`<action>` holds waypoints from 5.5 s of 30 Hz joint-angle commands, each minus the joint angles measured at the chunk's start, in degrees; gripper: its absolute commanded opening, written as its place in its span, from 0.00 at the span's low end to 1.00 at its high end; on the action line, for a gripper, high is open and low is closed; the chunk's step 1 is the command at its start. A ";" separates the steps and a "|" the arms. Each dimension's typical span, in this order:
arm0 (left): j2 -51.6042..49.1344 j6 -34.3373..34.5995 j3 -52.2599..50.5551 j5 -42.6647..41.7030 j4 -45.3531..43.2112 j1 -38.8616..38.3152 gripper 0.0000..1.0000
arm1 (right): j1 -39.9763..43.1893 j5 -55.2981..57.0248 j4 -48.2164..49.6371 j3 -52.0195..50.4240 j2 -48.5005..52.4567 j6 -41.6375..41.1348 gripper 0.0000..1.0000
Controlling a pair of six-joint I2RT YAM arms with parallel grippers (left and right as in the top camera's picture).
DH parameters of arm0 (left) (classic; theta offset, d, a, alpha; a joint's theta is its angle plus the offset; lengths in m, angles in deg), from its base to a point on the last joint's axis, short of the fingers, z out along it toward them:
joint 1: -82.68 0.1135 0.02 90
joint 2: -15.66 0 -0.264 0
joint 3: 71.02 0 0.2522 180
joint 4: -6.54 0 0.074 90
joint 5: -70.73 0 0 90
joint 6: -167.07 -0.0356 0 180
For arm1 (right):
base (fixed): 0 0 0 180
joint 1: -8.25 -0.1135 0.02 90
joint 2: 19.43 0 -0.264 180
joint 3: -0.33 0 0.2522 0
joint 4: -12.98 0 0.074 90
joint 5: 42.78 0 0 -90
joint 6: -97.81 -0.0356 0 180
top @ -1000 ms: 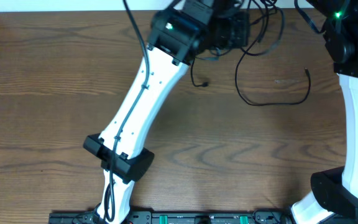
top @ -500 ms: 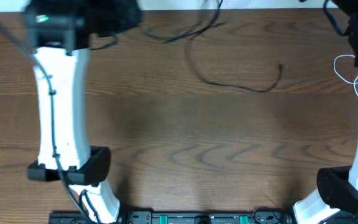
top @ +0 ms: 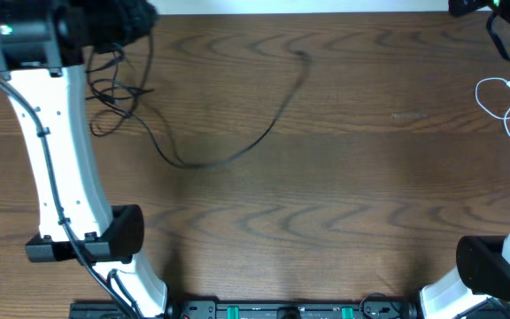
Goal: Untangle cables
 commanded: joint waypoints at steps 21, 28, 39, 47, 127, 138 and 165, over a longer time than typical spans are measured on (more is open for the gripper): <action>7.15 -4.76 4.26 -4.24 -4.22 -11.17 0.07 | -15.67 -21.75 -16.57 0.63 21.53 9.07 0.61; 7.15 -18.53 4.26 -9.92 4.55 -14.21 0.07 | -18.73 -19.89 -13.99 0.63 21.84 13.35 0.73; 6.91 -29.27 4.24 -2.82 13.44 -18.27 0.08 | -18.78 -19.61 -17.99 -0.15 23.91 16.55 0.76; 6.69 -30.56 2.23 -0.79 16.11 -19.76 0.07 | -18.88 -20.02 -20.72 -0.26 27.85 19.28 0.78; 7.15 11.52 1.07 32.20 -1.51 -26.53 0.07 | -28.09 -4.50 1.73 -0.26 31.95 -11.67 0.91; 7.26 8.59 1.07 27.93 -1.49 -27.17 0.07 | -28.13 -4.59 3.89 -0.26 31.95 -15.91 0.94; 7.26 -6.16 1.07 45.20 -7.93 -24.09 0.07 | -23.58 -19.63 -5.99 -0.13 25.86 10.01 0.75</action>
